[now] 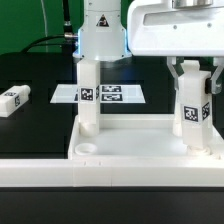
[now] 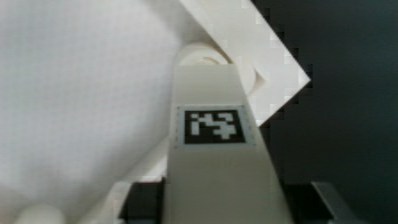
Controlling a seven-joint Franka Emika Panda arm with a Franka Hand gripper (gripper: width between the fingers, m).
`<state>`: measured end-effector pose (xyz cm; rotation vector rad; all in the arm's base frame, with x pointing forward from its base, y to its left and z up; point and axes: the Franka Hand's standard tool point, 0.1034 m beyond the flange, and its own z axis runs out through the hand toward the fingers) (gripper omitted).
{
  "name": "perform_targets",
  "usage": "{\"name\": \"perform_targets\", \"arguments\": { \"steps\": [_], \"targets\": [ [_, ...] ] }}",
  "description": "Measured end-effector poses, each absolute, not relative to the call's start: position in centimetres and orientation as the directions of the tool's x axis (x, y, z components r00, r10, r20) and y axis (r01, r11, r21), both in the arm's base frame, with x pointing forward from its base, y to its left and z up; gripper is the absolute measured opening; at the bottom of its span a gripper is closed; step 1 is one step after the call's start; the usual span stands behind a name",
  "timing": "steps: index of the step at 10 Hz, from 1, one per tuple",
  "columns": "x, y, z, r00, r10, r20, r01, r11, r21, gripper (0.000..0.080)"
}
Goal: Assemble desk
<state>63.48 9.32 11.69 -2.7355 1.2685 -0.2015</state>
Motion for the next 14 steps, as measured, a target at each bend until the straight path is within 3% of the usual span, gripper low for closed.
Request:
{"name": "perform_targets", "arguments": {
  "steps": [4,5,6,7,8,11,14],
  "targets": [
    [63.4,9.05,11.63,0.438,-0.899,0.026,-0.884,-0.436,-0.172,0.0291],
    [63.39,9.16,11.57,0.42,-0.907,0.02,-0.892,-0.417,-0.173,0.0352],
    [63.36,9.21,11.51,0.438,-0.898,0.023,-0.884,-0.436,-0.172,0.0487],
    [63.36,9.19,11.5,0.471,-0.882,0.03,-0.867,-0.469,-0.171,0.0487],
    [63.39,9.12,11.52,0.53,-0.847,0.042,-0.832,-0.529,-0.168,0.0613],
    [63.39,9.18,11.47,0.76,-0.643,0.093,-0.629,-0.764,-0.146,0.0647],
    [63.4,9.17,11.46,0.896,-0.425,0.128,-0.412,-0.903,-0.117,0.0649]
  ]
}}
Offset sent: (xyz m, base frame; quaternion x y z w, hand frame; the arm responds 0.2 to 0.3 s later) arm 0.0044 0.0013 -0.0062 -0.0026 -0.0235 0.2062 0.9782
